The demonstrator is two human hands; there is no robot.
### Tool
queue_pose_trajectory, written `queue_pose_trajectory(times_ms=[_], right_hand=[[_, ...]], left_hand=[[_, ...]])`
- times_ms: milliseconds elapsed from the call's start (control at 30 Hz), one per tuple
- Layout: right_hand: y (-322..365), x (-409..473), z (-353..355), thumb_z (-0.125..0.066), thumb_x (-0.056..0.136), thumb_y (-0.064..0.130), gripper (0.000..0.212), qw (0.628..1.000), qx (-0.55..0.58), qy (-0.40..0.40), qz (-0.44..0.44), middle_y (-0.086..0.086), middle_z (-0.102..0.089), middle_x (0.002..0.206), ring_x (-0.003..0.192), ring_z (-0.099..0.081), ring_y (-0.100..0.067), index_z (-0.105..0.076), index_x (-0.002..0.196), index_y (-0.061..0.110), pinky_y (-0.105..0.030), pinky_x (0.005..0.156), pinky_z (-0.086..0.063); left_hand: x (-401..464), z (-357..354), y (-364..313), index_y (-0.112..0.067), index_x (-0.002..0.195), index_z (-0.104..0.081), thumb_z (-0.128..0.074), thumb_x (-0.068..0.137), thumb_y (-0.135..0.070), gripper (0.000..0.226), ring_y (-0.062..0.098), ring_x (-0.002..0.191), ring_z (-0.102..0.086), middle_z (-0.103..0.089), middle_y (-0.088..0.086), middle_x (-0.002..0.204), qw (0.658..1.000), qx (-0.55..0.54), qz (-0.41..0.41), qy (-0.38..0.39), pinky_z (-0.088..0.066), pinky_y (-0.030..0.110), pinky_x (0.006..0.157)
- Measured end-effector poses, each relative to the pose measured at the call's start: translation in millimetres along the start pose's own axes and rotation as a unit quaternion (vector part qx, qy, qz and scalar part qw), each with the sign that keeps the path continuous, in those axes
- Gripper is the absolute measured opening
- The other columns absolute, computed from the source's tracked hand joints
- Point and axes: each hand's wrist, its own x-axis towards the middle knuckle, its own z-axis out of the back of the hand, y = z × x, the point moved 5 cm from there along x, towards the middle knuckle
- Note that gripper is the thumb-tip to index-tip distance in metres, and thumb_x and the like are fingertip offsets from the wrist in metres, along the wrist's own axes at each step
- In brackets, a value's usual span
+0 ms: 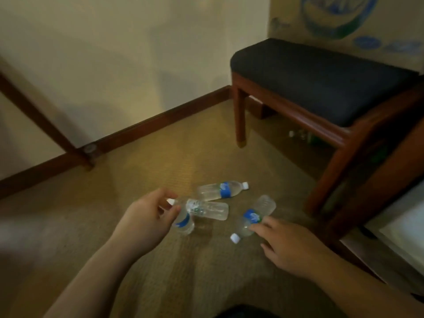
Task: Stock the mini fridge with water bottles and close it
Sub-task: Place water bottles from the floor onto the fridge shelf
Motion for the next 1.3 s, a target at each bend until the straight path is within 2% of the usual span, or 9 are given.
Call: queue_pose_trajectory(times_ms=[167, 333, 500, 633, 733, 800, 933, 1133, 1300], right_hand=[[3.0, 67.2, -66.8, -0.051, 0.1, 0.011, 0.074, 0.995, -0.059, 0.069, 0.03, 0.008, -0.015, 0.169, 0.154, -0.017, -0.026, -0.021, 0.156, 0.05, -0.046, 0.116, -0.035], [1.2, 102.5, -96.5, -0.054, 0.1, 0.011, 0.079, 0.983, -0.163, 0.083, 0.027, -0.001, -0.012, 0.172, 0.157, -0.004, -0.038, -0.015, 0.161, 0.043, -0.064, 0.123, -0.01], [6.1, 110.3, -106.0, -0.064, 0.094, 0.018, 0.051, 0.975, -0.21, 0.073, -0.004, -0.009, -0.03, 0.158, 0.143, -0.028, -0.041, -0.052, 0.143, 0.031, -0.06, 0.111, -0.032], [-7.1, 95.7, -102.1, -0.067, 0.093, 0.019, 0.048, 0.986, -0.163, 0.029, -0.012, -0.009, -0.03, 0.159, 0.145, -0.029, -0.038, -0.055, 0.137, 0.032, -0.056, 0.111, -0.035], [-22.5, 68.3, -76.5, -0.065, 0.096, 0.031, 0.041, 0.992, -0.044, -0.108, -0.045, 0.005, -0.039, 0.147, 0.136, -0.04, -0.021, -0.051, 0.133, 0.041, -0.04, 0.104, -0.043], [-42.9, 40.6, -53.3, -0.063, 0.097, 0.036, 0.038, 0.963, 0.115, -0.203, -0.132, 0.013, -0.041, 0.14, 0.129, -0.043, -0.008, -0.052, 0.132, 0.044, -0.03, 0.1, -0.045], [-86.8, -18.4, -10.8, -0.07, 0.093, 0.039, 0.037, 0.837, 0.388, -0.291, -0.252, 0.014, -0.056, 0.125, 0.118, -0.058, -0.008, -0.062, 0.129, 0.036, -0.031, 0.098, -0.047], [-73.2, -128.9, 85.6, -0.078, 0.086, 0.036, 0.027, 0.883, 0.31, -0.301, -0.181, 0.02, -0.066, 0.108, 0.103, -0.063, 0.002, -0.072, 0.112, 0.041, -0.012, 0.082, -0.047], [-83.3, -225.8, 137.0, -0.079, 0.085, 0.035, 0.012, 0.848, 0.306, -0.368, -0.227, 0.014, -0.071, 0.101, 0.096, -0.068, -0.007, -0.077, 0.096, 0.04, -0.017, 0.071, -0.051]], left_hand=[[11.2, -38.3, 60.1, -0.049, 0.139, -0.048, -0.063, 0.091, -0.055, 0.05, 0.022, 0.125, -0.051, -0.054, -0.005, 0.13, 0.997, 0.041, 0.056, 0.012, -0.045, 0.039, 0.105], [41.9, -69.4, 67.9, -0.047, 0.157, -0.028, -0.06, 0.097, -0.049, 0.068, 0.026, 0.146, -0.037, -0.035, 0.001, 0.161, 0.995, 0.056, 0.067, 0.037, -0.04, 0.042, 0.114], [60.8, -88.1, 66.9, -0.025, 0.127, -0.065, -0.058, 0.1, -0.031, 0.029, 0.022, 0.108, -0.059, -0.06, 0.0, 0.12, 0.998, 0.059, 0.034, 0.011, -0.042, 0.028, 0.082], [54.4, -92.3, 52.7, -0.022, 0.12, -0.07, -0.064, 0.096, -0.026, 0.024, 0.023, 0.104, -0.06, -0.063, 0.0, 0.111, 0.996, 0.08, -0.027, 0.003, -0.045, 0.03, 0.081], [51.5, -87.3, 22.3, -0.022, 0.116, -0.072, -0.071, 0.091, -0.024, 0.025, 0.023, 0.098, -0.063, -0.066, -0.001, 0.105, 0.995, 0.06, -0.082, 0.004, -0.049, 0.034, 0.08], [49.3, -79.7, -4.6, -0.028, 0.12, -0.07, -0.072, 0.091, -0.032, 0.029, 0.014, 0.097, -0.062, -0.065, -0.009, 0.106, 0.994, 0.041, -0.098, 0.017, -0.049, 0.031, 0.08], [50.3, -60.1, -70.4, -0.038, 0.108, -0.071, -0.075, 0.089, -0.039, 0.02, -0.001, 0.084, -0.063, -0.067, -0.021, 0.094, 0.988, -0.013, -0.147, 0.052, -0.05, 0.019, 0.074], [42.3, -20.2, -175.0, -0.043, 0.1, -0.069, -0.08, 0.083, -0.045, 0.021, -0.01, 0.086, -0.062, -0.064, -0.026, 0.086, 0.956, -0.023, -0.289, 0.045, -0.045, 0.004, 0.068], [17.6, -3.7, -249.9, -0.035, 0.094, -0.078, -0.086, 0.075, -0.036, 0.021, -0.004, 0.086, -0.063, -0.065, -0.025, 0.079, 0.92, -0.034, -0.388, 0.041, -0.045, 0.007, 0.075]])
